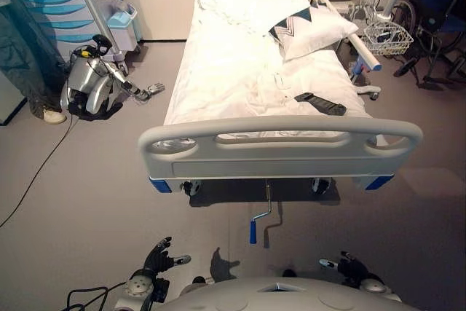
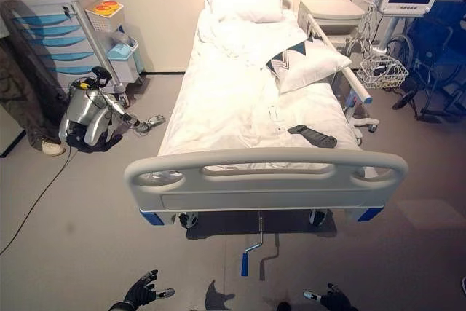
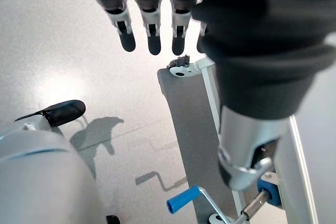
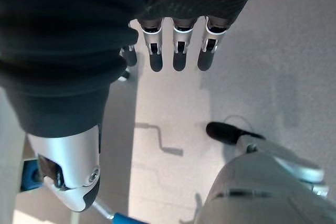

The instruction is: Raise the hospital bed

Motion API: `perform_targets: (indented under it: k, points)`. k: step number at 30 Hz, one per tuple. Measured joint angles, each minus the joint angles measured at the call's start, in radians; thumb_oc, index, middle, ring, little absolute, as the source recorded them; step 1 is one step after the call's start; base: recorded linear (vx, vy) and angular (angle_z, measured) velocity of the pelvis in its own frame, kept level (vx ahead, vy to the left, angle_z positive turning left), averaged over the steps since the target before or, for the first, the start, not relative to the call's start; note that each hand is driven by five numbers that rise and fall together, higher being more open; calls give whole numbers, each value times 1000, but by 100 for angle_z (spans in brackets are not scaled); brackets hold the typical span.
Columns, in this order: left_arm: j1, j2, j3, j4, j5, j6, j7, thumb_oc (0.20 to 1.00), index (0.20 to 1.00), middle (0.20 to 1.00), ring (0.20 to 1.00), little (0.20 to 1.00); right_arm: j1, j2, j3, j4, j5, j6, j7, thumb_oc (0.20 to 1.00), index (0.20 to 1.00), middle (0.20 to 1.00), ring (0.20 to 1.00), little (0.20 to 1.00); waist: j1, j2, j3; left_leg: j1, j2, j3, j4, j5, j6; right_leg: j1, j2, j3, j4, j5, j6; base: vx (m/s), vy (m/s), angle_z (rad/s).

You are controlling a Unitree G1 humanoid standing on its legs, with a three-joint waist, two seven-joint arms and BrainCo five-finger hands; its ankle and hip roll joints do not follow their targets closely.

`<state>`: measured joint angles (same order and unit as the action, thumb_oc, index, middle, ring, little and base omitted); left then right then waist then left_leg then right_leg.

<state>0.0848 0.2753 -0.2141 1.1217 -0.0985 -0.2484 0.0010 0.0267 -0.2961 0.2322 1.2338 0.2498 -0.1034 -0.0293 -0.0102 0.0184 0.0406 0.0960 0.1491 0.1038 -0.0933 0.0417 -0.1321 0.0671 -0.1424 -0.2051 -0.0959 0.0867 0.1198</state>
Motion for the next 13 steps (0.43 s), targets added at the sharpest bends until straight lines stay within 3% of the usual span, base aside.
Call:
perform_targets:
  k: [13]
  points:
    - [-2, -9, 0, -1, 0, 18, 1, 1000, 1000, 1000, 1000, 1000, 1, 5, 20, -1, -64, 14, 10, 1000, 1000, 1000, 1000, 1000, 1, 5, -13, 32, 5, 1, 4, -3, -4, 23, 8, 0, 0, -1, 2, 3, 0, 0]
